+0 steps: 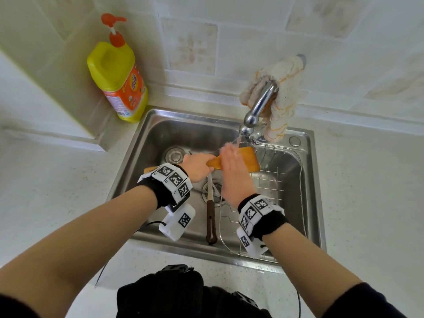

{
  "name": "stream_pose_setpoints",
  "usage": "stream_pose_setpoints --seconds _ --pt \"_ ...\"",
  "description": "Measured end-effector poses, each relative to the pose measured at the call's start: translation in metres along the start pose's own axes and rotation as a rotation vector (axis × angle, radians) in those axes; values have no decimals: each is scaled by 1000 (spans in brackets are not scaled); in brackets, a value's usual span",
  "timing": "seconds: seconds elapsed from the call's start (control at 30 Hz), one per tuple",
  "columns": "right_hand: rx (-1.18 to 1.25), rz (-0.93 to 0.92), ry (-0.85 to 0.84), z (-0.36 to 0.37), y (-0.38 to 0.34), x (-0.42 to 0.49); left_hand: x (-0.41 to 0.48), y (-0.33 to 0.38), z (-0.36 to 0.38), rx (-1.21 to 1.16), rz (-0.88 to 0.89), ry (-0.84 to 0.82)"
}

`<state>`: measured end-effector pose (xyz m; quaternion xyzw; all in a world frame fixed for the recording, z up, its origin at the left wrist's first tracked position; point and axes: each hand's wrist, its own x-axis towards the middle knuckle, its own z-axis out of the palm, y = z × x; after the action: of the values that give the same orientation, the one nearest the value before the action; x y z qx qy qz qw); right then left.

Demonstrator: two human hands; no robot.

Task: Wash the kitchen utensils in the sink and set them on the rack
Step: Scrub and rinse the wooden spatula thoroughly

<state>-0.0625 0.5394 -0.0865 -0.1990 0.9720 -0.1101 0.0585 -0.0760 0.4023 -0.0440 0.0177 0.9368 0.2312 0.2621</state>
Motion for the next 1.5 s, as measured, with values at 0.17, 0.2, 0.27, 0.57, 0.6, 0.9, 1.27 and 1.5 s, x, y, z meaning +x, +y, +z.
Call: stream_pose_setpoints --seconds 0.17,0.2,0.27,0.57,0.6,0.9,1.27,1.5 --pt "-21 89 37 -10 19 6 7 5 2 -63 -6 25" --pt "-15 136 47 -10 17 5 7 6 2 -61 -10 26" --pt "-36 18 36 -3 6 0 8 8 2 -26 4 26" --pt "-74 -35 30 -6 13 -3 13 9 2 -99 17 41" --pt "-102 -135 3 -6 12 -7 13 9 1 -97 20 42" --pt "-79 -167 24 -2 9 -18 11 3 1 -125 -6 38" --pt "-49 -122 33 -12 23 -2 5 -2 -5 -154 -59 74" --pt "-158 -209 -7 -10 5 -11 4 1 -5 -72 -39 64"
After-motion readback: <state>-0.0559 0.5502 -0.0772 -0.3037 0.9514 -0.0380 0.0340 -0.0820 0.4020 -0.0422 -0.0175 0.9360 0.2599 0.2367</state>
